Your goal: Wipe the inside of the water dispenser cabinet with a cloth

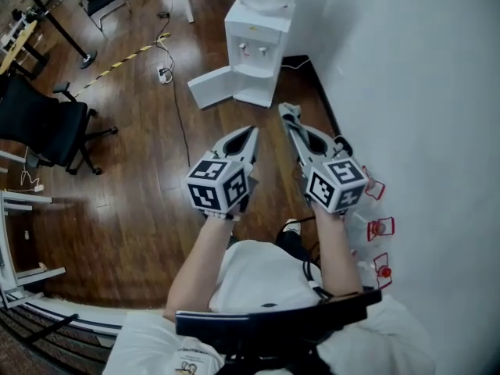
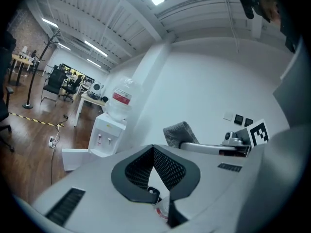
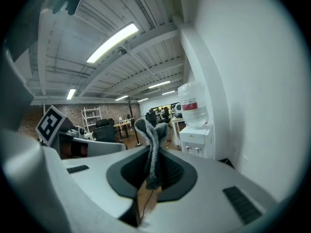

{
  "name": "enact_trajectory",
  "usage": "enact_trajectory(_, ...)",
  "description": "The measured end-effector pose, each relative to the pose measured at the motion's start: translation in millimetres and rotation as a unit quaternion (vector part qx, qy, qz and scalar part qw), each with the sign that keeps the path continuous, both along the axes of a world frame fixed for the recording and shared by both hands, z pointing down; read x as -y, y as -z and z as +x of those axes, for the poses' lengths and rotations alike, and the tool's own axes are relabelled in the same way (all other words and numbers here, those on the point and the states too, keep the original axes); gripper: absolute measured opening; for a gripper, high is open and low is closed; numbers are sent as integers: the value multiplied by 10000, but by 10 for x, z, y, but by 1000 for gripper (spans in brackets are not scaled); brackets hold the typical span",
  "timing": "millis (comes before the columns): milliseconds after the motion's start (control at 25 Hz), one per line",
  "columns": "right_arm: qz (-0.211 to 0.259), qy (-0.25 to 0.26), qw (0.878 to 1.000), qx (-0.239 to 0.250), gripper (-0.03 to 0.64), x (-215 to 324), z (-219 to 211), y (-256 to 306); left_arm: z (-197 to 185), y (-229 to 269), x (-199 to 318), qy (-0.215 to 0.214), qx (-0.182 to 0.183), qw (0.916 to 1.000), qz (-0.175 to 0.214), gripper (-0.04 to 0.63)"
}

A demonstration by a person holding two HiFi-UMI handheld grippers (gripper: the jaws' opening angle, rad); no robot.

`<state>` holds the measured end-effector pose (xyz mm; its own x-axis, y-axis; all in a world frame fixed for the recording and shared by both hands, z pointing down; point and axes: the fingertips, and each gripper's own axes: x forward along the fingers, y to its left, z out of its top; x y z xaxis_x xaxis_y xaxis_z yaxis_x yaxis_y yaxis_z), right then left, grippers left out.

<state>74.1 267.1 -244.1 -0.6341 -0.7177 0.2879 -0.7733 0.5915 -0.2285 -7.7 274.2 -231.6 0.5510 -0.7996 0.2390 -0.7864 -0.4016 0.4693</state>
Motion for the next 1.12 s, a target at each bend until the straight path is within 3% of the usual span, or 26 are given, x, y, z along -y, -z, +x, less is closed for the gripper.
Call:
enact_trajectory(240, 58, 11, 9996, -267, 39, -75, 144, 36, 107, 91, -55, 37, -90, 9999, 100, -8)
enact_trajectory(1120, -209, 13, 9998, -44, 40, -70, 262, -124, 289, 89, -38, -58, 41, 9999, 103, -8)
